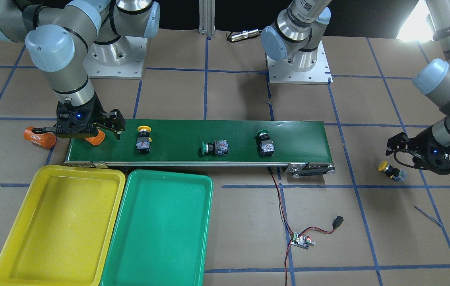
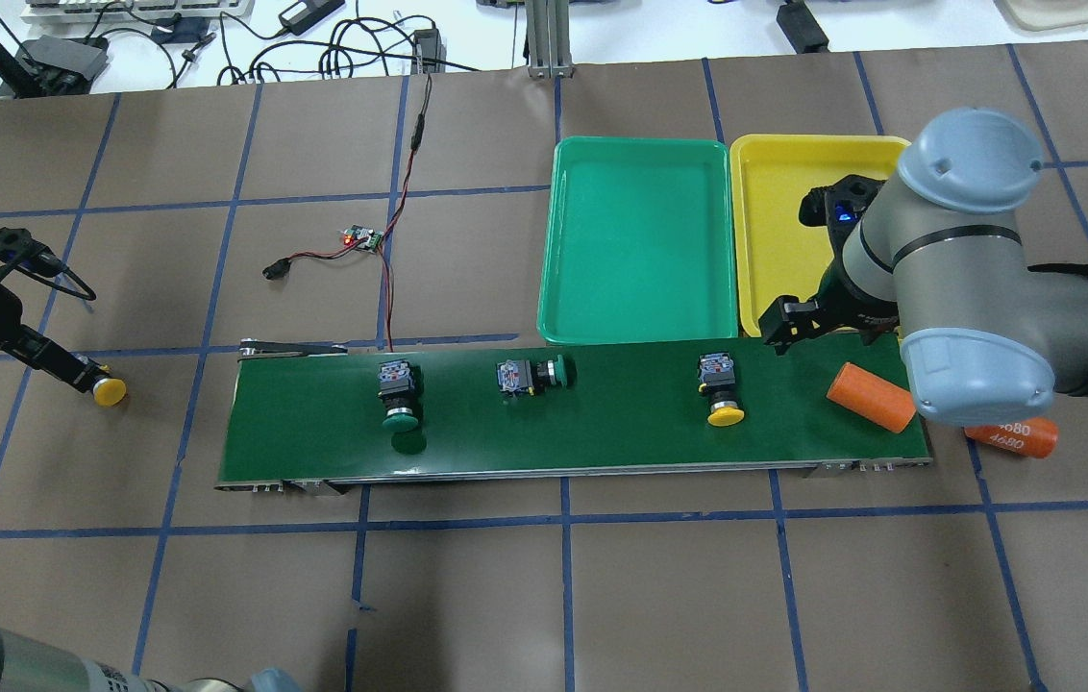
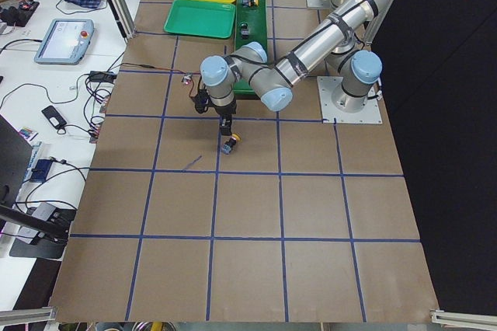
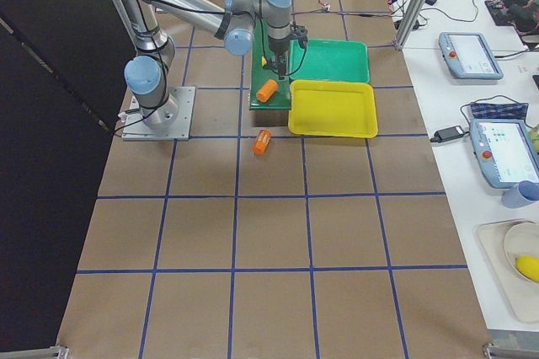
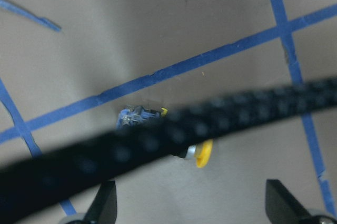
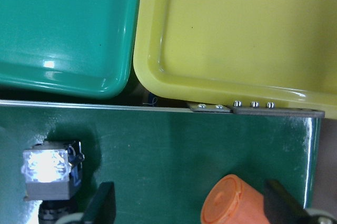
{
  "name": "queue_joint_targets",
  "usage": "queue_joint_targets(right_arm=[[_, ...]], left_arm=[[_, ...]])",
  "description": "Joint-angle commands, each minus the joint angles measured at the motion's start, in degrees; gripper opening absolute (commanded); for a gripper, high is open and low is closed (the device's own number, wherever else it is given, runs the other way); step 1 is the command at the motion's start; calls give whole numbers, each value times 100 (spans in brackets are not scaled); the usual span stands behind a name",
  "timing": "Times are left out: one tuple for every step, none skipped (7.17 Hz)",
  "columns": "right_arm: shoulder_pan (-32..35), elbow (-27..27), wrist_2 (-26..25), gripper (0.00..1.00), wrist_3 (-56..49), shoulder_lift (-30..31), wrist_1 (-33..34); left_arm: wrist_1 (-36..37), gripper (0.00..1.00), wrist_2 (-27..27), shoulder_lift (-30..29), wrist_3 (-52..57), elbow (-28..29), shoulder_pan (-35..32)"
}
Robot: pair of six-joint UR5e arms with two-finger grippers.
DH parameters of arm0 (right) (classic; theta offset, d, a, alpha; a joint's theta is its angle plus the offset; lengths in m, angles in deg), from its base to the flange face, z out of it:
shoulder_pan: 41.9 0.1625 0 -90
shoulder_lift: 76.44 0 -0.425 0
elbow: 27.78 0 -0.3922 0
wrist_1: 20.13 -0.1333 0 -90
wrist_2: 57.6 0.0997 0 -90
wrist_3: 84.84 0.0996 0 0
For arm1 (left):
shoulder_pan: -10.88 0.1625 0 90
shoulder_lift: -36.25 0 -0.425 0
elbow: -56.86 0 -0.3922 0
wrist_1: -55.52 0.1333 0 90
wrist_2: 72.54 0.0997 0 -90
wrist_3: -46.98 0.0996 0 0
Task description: Sort buttons by color to trays
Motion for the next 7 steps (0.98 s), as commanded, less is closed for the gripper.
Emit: queue_joint_targets(right_arm=[[130, -61, 133, 100, 511, -56, 57], [392, -53, 247, 100, 589, -83, 92], [499, -44, 213, 100, 599, -92, 101], [500, -61, 230, 100, 599, -109, 93], [535, -96, 213, 100, 599, -162, 75], [535, -175, 143, 100, 573, -171, 66], [535, -263, 151, 100, 555, -162, 75]], left_arm=[[550, 100, -4, -176, 677, -60, 8], [614, 100, -4, -256, 669, -86, 8], [693, 100, -12, -300, 661, -95, 8], [694, 100, -12, -353, 626, -86, 8], [685, 100, -30, -379, 547, -86, 26], [667, 100, -91, -406, 416, -78, 26], [641, 100, -126, -450, 136, -60, 26]])
